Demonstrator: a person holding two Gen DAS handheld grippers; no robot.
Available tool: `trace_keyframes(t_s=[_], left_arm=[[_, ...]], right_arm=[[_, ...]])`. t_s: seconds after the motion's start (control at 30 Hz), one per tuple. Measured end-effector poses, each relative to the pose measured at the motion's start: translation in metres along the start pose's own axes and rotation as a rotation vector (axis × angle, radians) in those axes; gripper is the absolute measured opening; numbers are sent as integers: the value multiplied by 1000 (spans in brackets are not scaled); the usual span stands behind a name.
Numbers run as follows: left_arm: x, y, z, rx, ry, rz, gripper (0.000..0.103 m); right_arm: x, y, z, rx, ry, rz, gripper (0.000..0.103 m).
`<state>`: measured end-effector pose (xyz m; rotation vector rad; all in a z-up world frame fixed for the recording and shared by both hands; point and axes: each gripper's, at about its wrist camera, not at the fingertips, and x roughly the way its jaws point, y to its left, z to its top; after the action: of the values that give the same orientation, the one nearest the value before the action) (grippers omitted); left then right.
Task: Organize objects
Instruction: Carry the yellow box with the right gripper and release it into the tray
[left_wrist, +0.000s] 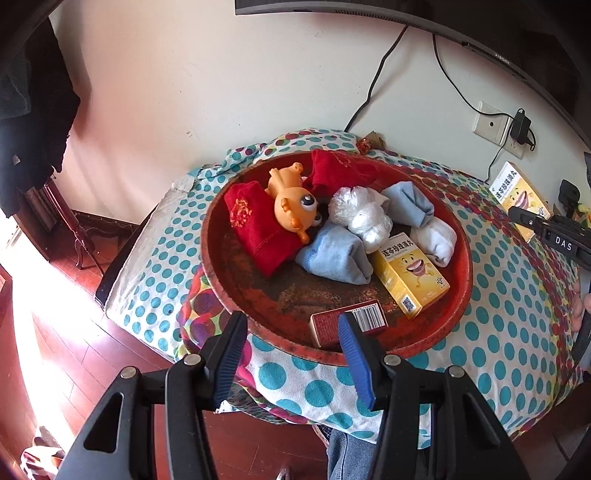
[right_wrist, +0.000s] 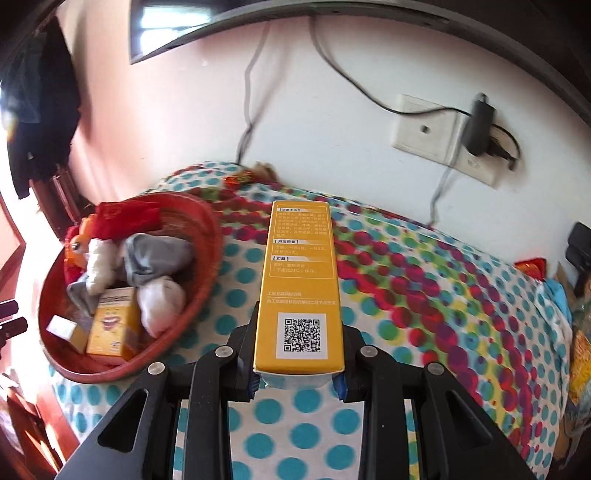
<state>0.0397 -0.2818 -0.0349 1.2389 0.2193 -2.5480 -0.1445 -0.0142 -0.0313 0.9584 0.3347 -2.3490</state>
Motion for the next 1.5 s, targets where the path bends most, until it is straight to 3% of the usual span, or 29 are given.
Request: trace_keyframes(t_s=[0.2, 0.4, 0.73, 1.17, 1.37, 1.5], left_arm=[[-3, 19, 1, -41, -2, 2, 53], [1, 32, 1, -80, 12, 3, 53], [11, 29, 11, -83, 25, 22, 53], [24, 9, 15, -60, 54, 10, 53], [25, 1, 16, -57, 63, 6, 53], [24, -3, 17, -52, 61, 12, 53]], right_arm=[[9, 79, 15, -74, -2, 126, 28], [23, 125, 21, -103, 13, 165, 28], [60, 135, 28, -35, 48, 129, 30], [64, 151, 17, -99, 54, 103, 30], [53, 155, 18, -108, 35, 97, 57], [37, 155, 15, -118, 33, 72, 89]])
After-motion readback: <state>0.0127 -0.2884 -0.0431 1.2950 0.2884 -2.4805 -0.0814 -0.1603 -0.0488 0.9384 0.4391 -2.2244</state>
